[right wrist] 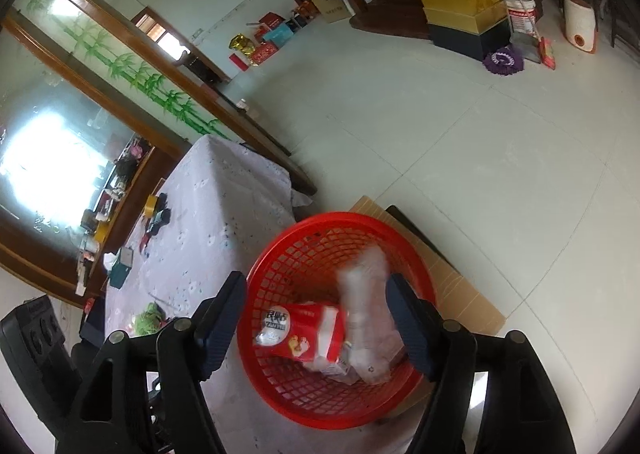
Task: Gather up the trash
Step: 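Open the right tool to drop the white box while the left tool drops the tissue pack, then move both open tools away from the basket back over the bed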
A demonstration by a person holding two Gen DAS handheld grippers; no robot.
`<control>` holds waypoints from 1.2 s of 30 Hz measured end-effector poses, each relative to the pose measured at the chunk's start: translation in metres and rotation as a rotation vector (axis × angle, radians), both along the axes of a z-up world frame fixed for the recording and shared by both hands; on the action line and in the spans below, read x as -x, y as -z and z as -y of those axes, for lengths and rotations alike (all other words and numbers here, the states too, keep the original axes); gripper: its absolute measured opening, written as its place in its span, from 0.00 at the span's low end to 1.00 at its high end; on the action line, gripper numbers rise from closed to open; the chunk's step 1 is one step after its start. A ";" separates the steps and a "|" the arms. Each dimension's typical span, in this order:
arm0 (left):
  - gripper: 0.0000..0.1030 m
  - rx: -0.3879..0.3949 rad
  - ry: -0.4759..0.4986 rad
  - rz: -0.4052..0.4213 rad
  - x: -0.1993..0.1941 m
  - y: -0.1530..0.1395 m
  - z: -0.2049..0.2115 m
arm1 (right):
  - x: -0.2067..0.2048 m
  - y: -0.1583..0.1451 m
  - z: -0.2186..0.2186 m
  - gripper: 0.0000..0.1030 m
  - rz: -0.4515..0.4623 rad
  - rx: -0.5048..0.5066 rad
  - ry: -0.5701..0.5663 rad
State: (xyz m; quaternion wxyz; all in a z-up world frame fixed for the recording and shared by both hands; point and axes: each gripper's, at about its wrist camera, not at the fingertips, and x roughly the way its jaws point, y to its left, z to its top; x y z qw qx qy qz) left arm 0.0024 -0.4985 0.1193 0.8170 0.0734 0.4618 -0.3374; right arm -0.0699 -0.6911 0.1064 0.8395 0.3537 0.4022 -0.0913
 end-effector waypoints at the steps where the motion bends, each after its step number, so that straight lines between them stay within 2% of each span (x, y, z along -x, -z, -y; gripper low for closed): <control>1: 0.67 0.002 -0.006 0.002 0.000 -0.001 -0.003 | 0.000 -0.003 -0.001 0.74 0.006 0.006 -0.007; 7: 0.68 0.003 -0.070 0.014 0.004 -0.007 -0.029 | 0.002 -0.011 -0.013 0.74 0.021 0.011 -0.044; 14: 0.68 -0.001 -0.130 0.028 0.013 -0.009 -0.070 | 0.004 -0.014 -0.047 0.74 0.021 0.019 -0.104; 21: 0.67 0.003 -0.168 0.042 0.029 -0.012 -0.113 | 0.017 -0.029 -0.085 0.74 0.046 0.082 -0.139; 30: 0.68 0.022 -0.223 0.041 0.039 -0.016 -0.181 | 0.031 -0.051 -0.154 0.74 0.077 0.102 -0.219; 36: 0.67 0.037 -0.288 0.027 0.039 -0.012 -0.236 | 0.028 -0.051 -0.209 0.74 0.063 0.083 -0.308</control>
